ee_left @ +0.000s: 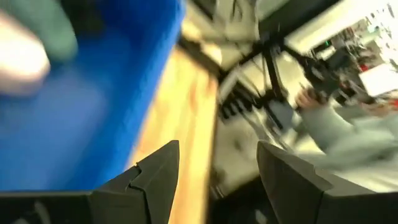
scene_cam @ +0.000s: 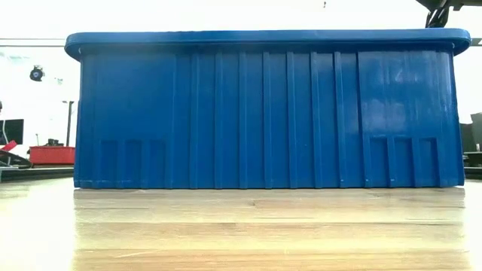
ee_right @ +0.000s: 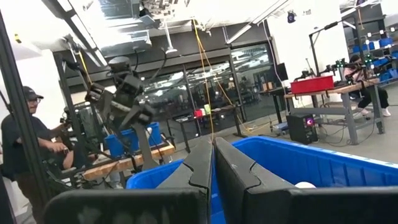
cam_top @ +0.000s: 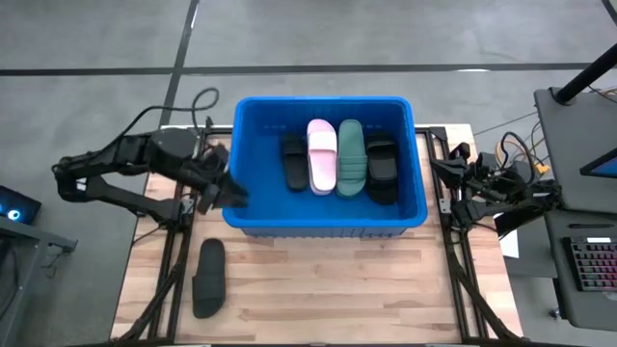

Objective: Pick and place slides into bin
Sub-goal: Put the black slide into the bin

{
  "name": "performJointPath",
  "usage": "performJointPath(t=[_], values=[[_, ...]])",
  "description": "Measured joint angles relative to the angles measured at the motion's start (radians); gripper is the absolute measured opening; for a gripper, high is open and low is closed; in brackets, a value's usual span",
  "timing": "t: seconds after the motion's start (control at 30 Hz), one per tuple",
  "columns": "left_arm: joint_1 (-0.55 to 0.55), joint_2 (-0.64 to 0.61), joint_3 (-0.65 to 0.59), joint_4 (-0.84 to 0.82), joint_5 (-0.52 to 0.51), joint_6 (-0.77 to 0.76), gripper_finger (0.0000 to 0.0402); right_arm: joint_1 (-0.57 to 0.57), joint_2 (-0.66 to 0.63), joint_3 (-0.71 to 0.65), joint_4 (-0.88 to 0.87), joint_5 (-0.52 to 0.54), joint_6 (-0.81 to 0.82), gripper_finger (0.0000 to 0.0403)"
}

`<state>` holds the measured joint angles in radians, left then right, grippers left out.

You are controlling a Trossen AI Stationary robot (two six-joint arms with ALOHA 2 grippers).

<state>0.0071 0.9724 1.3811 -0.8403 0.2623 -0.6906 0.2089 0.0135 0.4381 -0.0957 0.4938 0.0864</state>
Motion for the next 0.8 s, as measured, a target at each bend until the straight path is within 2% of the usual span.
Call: performJointPath(t=[0.13, 0.23, 0.33, 0.6, 0.8], values=[[-0.017, -0.005, 0.0, -0.199, 0.1, -0.113, 0.0201, 0.0, 0.0, 0.0, -0.003, 0.0, 0.0, 0.0008], [-0.038, 0.01, -0.001, -0.372, 0.124, -0.153, 0.0201, 0.0, 0.0, 0.0, -0.005, 0.0, 0.0, 0.0008], [-0.073, 0.037, -0.003, -0.477, 0.177, -0.16, 0.0201, 0.0, 0.0, 0.0, -0.006, -0.001, 0.0, 0.0008], [-0.219, 0.114, -0.088, -0.49, 0.179, -0.14, 0.0201, 0.0, 0.0, 0.0, -0.006, -0.003, -0.008, 0.0008], [-0.42, 0.188, -0.166, -0.477, 0.185, -0.237, 0.0201, 0.0, 0.0, 0.0, -0.032, -0.004, -0.004, 0.0008]])
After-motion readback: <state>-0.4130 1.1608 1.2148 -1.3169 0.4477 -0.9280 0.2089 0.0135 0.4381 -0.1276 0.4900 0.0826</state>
